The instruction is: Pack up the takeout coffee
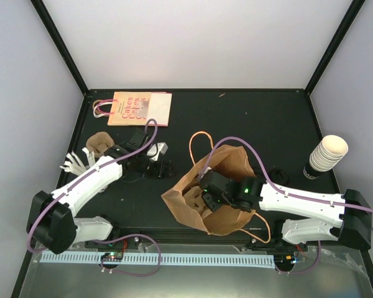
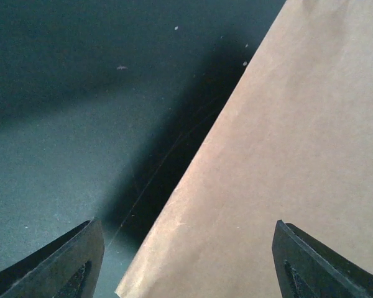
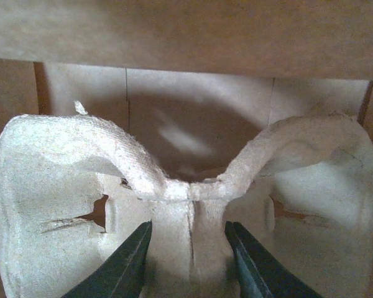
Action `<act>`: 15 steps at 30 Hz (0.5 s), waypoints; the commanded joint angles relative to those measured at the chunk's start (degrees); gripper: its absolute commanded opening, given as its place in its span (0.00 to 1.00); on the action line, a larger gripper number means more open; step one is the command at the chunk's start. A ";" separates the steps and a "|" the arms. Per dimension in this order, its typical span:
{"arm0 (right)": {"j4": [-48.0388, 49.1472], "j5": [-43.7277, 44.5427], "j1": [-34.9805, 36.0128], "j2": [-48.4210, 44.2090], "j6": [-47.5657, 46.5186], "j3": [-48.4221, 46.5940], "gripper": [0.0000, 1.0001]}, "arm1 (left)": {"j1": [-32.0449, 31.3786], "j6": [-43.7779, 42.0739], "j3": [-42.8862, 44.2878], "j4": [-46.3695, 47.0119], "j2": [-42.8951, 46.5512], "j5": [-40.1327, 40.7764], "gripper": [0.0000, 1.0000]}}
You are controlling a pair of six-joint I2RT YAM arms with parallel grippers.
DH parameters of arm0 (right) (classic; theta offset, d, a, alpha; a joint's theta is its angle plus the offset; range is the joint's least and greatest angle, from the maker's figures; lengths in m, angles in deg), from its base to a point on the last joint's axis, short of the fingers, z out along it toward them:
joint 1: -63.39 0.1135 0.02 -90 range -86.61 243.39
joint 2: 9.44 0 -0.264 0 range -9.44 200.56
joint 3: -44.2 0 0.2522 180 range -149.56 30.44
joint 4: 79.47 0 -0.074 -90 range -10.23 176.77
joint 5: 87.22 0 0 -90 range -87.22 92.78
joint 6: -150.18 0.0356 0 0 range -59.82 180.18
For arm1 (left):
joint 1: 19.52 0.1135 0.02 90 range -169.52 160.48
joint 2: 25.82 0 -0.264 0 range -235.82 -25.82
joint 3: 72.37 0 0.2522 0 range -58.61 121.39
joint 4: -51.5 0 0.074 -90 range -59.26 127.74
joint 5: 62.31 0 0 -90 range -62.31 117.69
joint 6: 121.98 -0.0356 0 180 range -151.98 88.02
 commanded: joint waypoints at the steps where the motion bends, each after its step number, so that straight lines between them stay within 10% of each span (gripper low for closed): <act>1: 1.77 -0.80 0.42 -0.02 -0.06 0.65 0.32 | -0.75 2.12 -2.70 6.03 -0.58 -2.61 0.76; 15: 0.18 -1.19 0.93 5.40 1.37 -1.25 0.34 | -2.67 5.04 -8.65 15.62 -6.64 -8.38 0.60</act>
